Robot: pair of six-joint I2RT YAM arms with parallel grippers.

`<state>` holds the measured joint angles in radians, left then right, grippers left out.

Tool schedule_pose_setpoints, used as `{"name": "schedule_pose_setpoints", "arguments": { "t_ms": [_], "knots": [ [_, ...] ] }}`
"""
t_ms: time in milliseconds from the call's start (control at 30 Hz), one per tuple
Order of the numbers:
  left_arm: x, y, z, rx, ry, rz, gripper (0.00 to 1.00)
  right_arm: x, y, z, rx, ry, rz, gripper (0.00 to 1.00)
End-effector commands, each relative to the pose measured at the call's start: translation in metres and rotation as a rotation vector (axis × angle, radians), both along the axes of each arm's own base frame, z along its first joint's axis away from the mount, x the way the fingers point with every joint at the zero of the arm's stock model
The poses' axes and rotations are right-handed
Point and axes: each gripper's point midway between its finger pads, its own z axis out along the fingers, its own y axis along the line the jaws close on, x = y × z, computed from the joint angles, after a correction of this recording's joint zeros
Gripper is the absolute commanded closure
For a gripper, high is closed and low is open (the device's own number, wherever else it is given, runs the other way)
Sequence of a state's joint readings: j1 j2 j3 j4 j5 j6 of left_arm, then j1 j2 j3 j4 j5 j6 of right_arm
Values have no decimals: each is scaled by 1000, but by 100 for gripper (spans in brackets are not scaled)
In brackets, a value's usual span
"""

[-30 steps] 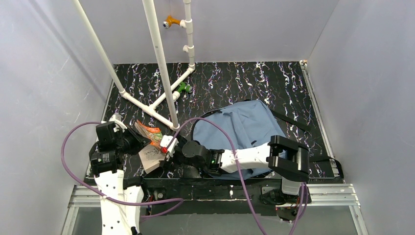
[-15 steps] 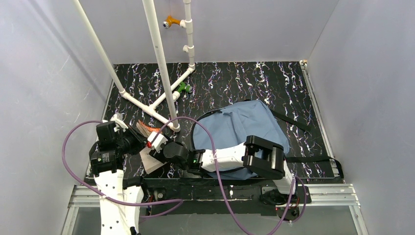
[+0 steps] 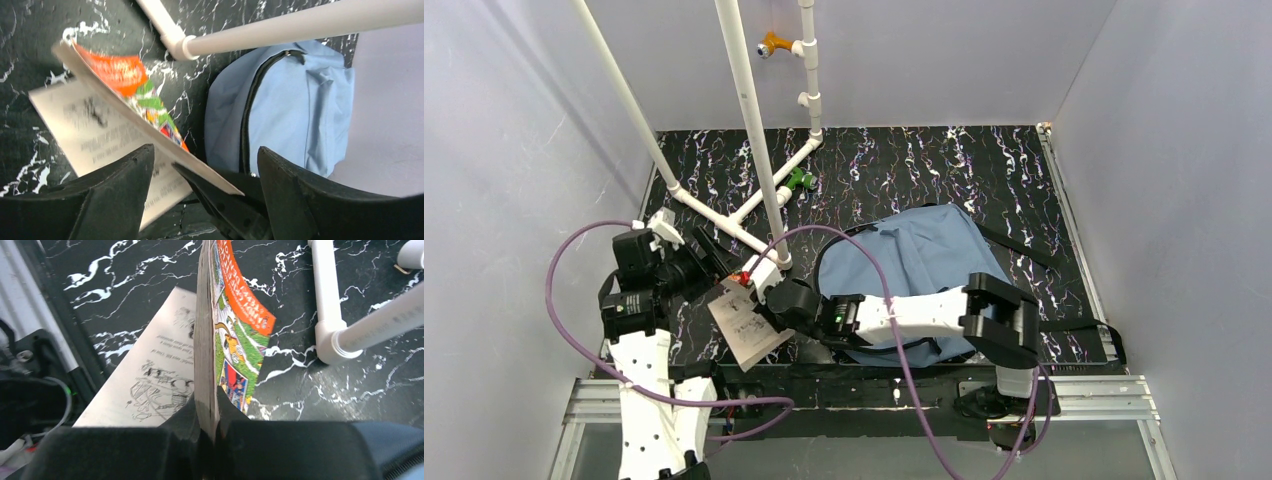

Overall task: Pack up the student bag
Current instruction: Pick up the book from the center of the board.

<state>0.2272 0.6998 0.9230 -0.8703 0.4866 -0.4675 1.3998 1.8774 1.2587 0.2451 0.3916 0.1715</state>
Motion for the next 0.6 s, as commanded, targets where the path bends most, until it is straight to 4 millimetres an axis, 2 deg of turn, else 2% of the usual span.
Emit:
{"name": "schedule_pose_setpoints", "arguments": {
  "t_ms": [0, 100, 267, 400, 500, 567],
  "knots": [
    [6, 1, 45, 53, -161, -18, 26, -12, -14, 101, 187, 7, -10, 99],
    [6, 6, 57, 68, -189, 19, 26, 5, -42, 126, 181, -36, -100, 99],
    [5, -4, 62, -13, -191, 16, 26, 42, -104, 144, 171, -55, -272, 99],
    [7, -17, 57, -115, -194, 3, 22, 61, -169, 145, 104, -143, -427, 99],
    [12, -40, 50, -302, -161, -69, 21, 70, -219, 142, 65, -179, -538, 99],
    [17, -57, 46, -449, -155, -132, 20, 70, -242, 141, 72, -169, -584, 99]
  ]
}}
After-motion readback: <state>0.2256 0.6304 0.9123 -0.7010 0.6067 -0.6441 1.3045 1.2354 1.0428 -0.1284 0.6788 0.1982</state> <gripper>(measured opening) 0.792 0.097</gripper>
